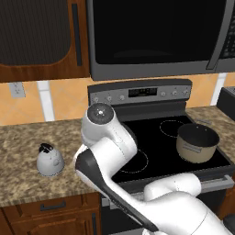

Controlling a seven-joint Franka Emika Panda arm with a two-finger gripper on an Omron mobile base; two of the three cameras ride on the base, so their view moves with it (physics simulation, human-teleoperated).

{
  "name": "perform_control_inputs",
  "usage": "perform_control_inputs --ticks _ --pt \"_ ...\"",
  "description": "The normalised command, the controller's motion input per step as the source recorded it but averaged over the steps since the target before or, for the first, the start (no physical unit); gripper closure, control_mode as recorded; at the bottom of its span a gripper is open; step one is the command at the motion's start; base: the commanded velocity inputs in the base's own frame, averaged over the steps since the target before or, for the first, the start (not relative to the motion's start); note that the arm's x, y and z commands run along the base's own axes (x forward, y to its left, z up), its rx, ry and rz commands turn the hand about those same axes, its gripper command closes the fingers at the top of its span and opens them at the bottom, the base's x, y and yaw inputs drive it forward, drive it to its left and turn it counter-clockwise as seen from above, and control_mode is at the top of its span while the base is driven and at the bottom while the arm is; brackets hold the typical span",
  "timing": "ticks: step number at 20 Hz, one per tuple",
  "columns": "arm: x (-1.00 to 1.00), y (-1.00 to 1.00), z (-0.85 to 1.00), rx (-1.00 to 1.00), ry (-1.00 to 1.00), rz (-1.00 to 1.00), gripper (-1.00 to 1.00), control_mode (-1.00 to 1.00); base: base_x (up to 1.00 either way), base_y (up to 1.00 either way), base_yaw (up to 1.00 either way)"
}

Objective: Pick the kettle from the counter and place it on a stove burner. Then turn the burner on.

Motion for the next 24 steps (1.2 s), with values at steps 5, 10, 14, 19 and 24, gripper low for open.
perform_control_inputs --ticks 5,10,14,19,24 --pt "0.71 1.0 -0.1 0.09 0.02 0.2 -1.0 -1.0 0.0 0.0 0.0" --pt "1.0 0.9 -0.13 0.14 0.1 0.11 -1.0 -1.0 0.0 0.0 0.0" --pt "0.34 0.13 -0.02 0.0 0.01 -0.01 -1.0 -1.0 0.0 0.0 0.0" --pt "0.03 0.18 -0.29 -0.01 0.09 -0.02 -1.0 -1.0 0.0 0.0 0.0" --pt "0.05 0.1 -0.28 0.0 0.19 -0.01 -1.0 -1.0 0.0 0.0 0.0"
